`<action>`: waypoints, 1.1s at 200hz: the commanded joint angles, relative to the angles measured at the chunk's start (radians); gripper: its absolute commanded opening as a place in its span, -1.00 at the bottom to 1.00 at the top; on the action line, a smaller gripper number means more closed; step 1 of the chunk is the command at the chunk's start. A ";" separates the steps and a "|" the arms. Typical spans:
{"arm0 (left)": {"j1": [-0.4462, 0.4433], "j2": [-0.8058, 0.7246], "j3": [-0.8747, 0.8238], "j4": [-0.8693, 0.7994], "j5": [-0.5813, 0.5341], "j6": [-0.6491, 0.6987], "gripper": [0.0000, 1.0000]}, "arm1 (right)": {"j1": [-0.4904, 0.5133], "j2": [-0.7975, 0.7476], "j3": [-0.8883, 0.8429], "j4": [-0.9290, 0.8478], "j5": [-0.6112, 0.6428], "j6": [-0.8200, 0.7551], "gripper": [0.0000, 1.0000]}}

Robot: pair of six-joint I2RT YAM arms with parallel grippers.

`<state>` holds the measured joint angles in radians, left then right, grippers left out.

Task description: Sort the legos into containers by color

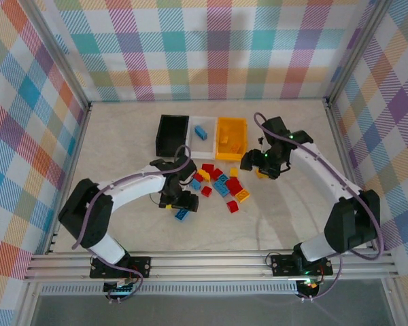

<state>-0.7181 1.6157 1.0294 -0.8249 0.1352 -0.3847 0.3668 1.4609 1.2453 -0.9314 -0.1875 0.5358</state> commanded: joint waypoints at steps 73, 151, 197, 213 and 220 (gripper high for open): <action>-0.045 0.148 0.024 0.061 -0.095 0.044 0.26 | 0.005 -0.099 -0.027 0.008 -0.031 0.058 0.43; -0.042 0.115 0.082 -0.002 -0.099 0.020 -0.39 | 0.005 -0.080 -0.016 0.022 -0.032 0.055 0.43; 0.069 0.132 0.393 -0.108 -0.042 0.023 -0.37 | 0.002 -0.094 -0.019 -0.004 -0.018 0.032 0.44; 0.123 0.205 0.566 -0.134 -0.024 0.033 -0.35 | 0.004 -0.111 -0.032 -0.004 -0.015 0.034 0.44; 0.141 0.250 0.648 -0.148 -0.021 0.036 -0.34 | 0.004 -0.121 -0.042 -0.002 -0.018 0.040 0.44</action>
<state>-0.6514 1.7748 1.4696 -0.9092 0.0811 -0.3508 0.3679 1.3865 1.2240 -0.9176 -0.1997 0.5835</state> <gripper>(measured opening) 0.328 0.717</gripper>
